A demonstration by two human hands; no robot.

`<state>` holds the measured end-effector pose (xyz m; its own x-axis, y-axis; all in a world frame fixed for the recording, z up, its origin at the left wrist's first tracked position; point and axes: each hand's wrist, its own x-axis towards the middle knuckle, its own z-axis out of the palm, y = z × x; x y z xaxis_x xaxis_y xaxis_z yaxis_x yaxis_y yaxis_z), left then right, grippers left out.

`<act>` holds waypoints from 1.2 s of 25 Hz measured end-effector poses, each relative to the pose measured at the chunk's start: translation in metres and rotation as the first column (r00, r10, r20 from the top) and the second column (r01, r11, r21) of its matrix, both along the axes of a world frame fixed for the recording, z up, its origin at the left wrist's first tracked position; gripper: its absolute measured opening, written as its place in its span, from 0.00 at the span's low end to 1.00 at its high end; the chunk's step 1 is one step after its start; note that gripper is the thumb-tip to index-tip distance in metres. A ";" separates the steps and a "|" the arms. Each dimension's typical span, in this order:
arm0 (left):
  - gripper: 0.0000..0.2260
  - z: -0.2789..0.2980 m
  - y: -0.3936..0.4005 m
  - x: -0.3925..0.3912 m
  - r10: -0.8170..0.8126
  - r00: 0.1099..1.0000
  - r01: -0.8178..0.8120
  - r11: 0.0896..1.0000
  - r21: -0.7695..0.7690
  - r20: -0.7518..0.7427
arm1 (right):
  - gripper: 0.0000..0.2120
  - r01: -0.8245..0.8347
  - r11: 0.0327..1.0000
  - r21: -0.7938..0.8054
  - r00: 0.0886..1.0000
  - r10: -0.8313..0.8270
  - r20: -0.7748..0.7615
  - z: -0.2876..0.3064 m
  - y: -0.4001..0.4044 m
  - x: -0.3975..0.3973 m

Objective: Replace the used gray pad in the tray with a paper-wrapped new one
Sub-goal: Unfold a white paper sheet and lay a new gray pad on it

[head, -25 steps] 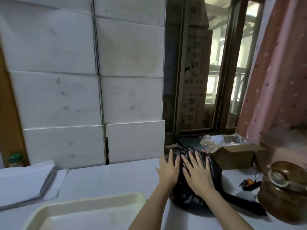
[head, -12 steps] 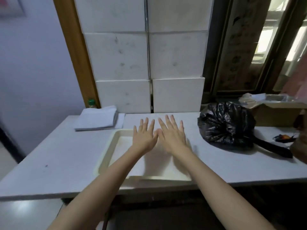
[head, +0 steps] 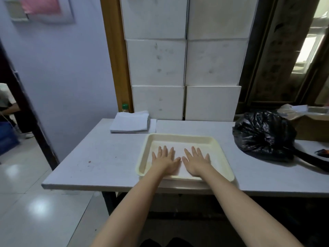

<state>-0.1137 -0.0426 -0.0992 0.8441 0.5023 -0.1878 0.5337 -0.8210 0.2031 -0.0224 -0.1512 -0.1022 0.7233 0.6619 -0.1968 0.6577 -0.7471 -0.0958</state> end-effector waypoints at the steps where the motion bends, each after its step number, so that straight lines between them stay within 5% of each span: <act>1: 0.30 -0.001 0.002 0.001 0.012 1.000 -0.012 1.000 0.005 -0.017 | 0.26 -0.009 1.000 0.009 1.000 0.009 -0.001 -0.001 0.002 0.003; 5: 0.30 -0.005 0.008 0.009 0.042 0.999 -0.042 0.999 0.029 -0.019 | 0.26 -0.015 1.000 -0.019 1.000 0.015 0.025 0.000 0.009 0.010; 9: 0.30 0.009 0.012 0.014 0.020 0.999 -0.020 1.000 0.008 -0.049 | 0.18 -0.034 0.991 0.126 0.941 -0.011 0.339 0.037 0.038 0.001; 14: 0.12 0.060 0.073 0.007 0.095 0.887 -0.213 0.952 0.220 0.452 | 0.16 -0.174 0.902 0.394 0.936 0.028 0.351 0.079 0.116 -0.009; 18: 0.10 0.071 0.149 -0.002 0.245 0.847 -0.356 0.921 0.160 0.471 | 0.18 -0.233 0.852 0.469 0.966 0.146 0.215 0.085 0.195 -0.014; 23: 0.15 0.042 0.249 -0.011 0.505 0.793 -0.581 0.796 0.171 0.341 | 0.23 -0.034 0.942 0.335 0.999 0.033 0.007 0.051 0.257 0.012; 26: 0.20 0.023 0.282 -0.001 0.612 0.735 -0.666 0.733 0.138 0.294 | 0.27 -0.225 0.957 0.184 0.967 0.195 0.167 0.032 0.278 0.024; 30: 0.20 0.013 0.291 0.020 0.634 0.715 -0.689 0.710 0.144 0.296 | 0.28 -0.321 0.945 0.060 0.939 0.309 0.151 0.018 0.301 0.029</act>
